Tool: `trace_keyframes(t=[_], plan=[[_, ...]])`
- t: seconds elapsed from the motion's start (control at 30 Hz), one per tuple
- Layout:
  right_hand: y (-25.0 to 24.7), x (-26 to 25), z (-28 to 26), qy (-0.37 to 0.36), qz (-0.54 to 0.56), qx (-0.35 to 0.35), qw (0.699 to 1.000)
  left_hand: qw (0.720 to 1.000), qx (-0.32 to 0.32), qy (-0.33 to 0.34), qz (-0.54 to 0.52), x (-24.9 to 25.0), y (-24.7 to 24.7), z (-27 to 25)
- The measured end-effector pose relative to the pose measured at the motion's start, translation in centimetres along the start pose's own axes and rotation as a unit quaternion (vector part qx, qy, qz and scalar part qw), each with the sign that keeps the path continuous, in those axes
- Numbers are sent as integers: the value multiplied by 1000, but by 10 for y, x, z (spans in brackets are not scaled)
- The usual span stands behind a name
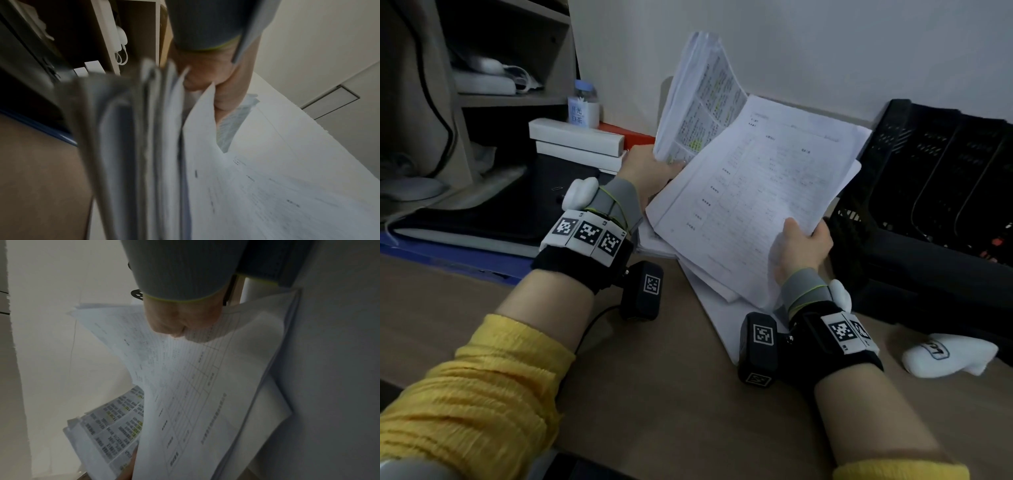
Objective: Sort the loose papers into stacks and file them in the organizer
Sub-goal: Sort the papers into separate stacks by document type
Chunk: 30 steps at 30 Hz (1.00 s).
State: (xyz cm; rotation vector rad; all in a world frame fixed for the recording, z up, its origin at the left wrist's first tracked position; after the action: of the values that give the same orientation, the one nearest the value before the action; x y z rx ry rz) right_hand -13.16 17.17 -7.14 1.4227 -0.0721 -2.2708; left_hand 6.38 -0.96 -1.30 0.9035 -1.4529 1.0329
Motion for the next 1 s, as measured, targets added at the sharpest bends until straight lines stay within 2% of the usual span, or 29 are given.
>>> trace_keyframes(t=[0.2,0.33,0.47,0.6,0.67,0.77,0.9,0.93,1.0], plan=[[12,-1,-1,3,99,-9,995,997,-53,-10,62,-2,4,2],[18,0,-2,24,102,-37,994,990,-92,9,108,4,14,-5],[23,4,-3,51,99,-61,992,984,-97,24,144,4,15,-10],[21,9,-3,56,98,-60,992,981,-140,43,127,6,20,-14],[17,9,-1,42,93,-46,994,978,-166,30,118,3,24,-13],[12,6,2,3,93,-12,996,983,-171,18,66,8,24,-19],[6,-2,3,-44,78,17,996,974,-219,-36,-52,9,25,-21],[6,-4,2,-55,76,20,995,969,-236,-45,-51,8,25,-18],[5,-11,0,-77,76,29,994,966,-254,4,40,10,29,-26]])
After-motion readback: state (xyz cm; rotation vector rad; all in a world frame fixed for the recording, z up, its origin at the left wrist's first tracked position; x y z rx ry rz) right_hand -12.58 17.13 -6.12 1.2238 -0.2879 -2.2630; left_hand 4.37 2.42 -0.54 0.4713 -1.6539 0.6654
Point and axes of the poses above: each hand's wrist, its own z-axis towards the middle knuckle, its own y-axis out of the palm, x = y × z, the point moved 6 cm from there along z, towards the middle knuckle, and after that the axes turned 15 degrees about -y, right-handed, at the moved point
